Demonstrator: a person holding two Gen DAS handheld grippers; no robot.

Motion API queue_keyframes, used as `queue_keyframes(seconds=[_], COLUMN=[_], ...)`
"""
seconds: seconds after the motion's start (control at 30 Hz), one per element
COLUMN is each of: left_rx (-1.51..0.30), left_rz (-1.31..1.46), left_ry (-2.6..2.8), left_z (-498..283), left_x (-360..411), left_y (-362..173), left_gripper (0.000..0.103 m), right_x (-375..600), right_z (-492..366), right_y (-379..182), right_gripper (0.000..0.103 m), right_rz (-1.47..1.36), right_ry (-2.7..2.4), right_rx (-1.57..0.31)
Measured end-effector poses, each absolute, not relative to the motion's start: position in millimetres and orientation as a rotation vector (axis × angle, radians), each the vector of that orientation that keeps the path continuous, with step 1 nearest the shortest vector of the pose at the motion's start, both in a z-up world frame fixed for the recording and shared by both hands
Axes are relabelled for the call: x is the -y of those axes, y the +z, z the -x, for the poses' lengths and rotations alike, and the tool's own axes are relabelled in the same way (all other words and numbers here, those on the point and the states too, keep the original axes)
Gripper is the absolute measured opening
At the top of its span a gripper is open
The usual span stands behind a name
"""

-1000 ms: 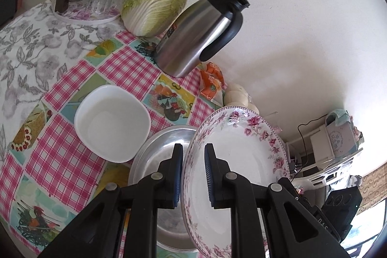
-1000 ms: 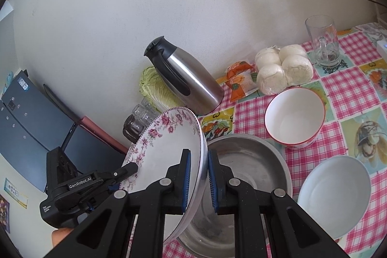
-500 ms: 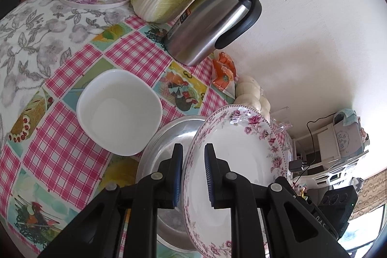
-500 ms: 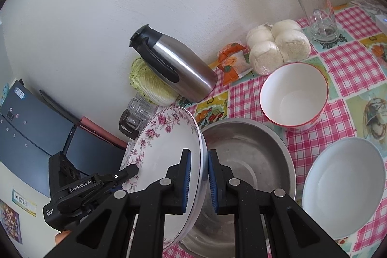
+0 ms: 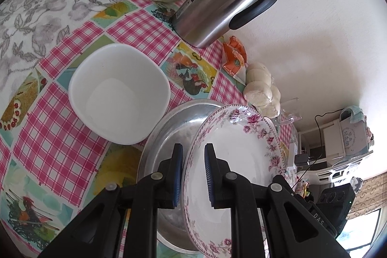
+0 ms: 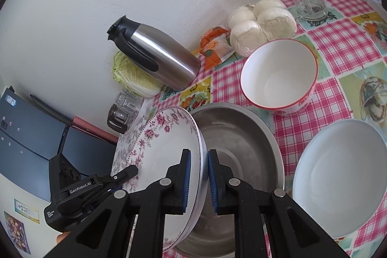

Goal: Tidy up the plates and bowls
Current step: 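Lower the rose plate into the steel basin with both grippers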

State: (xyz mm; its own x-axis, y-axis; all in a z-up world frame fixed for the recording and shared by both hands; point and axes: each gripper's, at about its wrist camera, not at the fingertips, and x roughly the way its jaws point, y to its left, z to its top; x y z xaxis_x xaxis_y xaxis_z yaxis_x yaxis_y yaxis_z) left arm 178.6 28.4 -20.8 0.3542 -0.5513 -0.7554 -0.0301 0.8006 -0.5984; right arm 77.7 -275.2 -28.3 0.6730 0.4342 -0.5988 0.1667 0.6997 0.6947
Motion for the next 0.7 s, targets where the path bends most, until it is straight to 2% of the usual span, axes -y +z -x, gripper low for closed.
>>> queue_keyframes(seconds=[0.7], left_rx=[-1.259], left_rz=[0.555], left_ry=[-0.318], left_z=[-182], left_x=[-21], left_y=[-50], left_gripper=[0.017], right_x=[276], right_z=[-85], right_y=[-60], right_gripper=[0.017], right_rz=[-0.786], right_ry=[0.108], right_rx=[-0.948])
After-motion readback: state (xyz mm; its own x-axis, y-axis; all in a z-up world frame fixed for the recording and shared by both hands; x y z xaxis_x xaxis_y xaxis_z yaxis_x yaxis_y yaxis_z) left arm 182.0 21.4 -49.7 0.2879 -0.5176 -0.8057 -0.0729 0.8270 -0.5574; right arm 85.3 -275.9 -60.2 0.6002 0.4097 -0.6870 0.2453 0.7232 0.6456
